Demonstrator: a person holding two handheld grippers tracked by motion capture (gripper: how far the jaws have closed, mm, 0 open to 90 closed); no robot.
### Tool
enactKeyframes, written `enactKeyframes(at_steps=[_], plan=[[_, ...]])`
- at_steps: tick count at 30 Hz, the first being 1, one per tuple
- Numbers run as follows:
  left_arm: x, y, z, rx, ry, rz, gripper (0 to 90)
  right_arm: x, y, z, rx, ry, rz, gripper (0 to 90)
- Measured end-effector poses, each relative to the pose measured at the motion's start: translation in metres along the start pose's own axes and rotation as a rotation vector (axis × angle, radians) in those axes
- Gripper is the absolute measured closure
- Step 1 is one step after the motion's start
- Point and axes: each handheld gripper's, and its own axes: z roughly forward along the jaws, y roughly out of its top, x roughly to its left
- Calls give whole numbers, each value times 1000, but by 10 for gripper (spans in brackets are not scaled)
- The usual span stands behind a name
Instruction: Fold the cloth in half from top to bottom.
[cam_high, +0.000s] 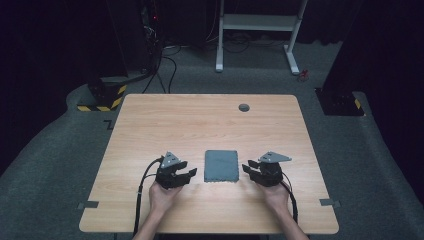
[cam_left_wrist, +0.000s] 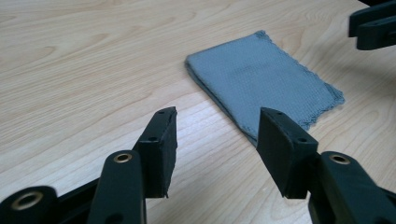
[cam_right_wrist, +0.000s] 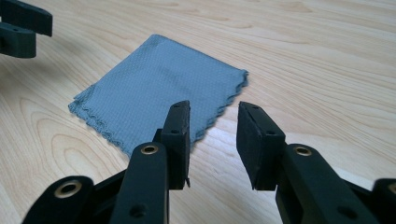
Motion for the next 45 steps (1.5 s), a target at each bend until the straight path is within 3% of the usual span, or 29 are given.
enactKeyframes(at_steps=[6, 18, 31, 45], plan=[[6, -4, -12, -32, 19, -8, 468, -9, -10, -17, -23, -18, 33, 644], [17, -21, -25, -24, 83, -28, 454, -21, -28, -33, -33, -45, 81, 627], [27, -34, -27, 11, 156, -28, 448, -30, -47, -37, 23, -115, 80, 609], [33, -42, -22, 57, 216, -7, 445, -32, -57, -38, 59, -176, 41, 585]])
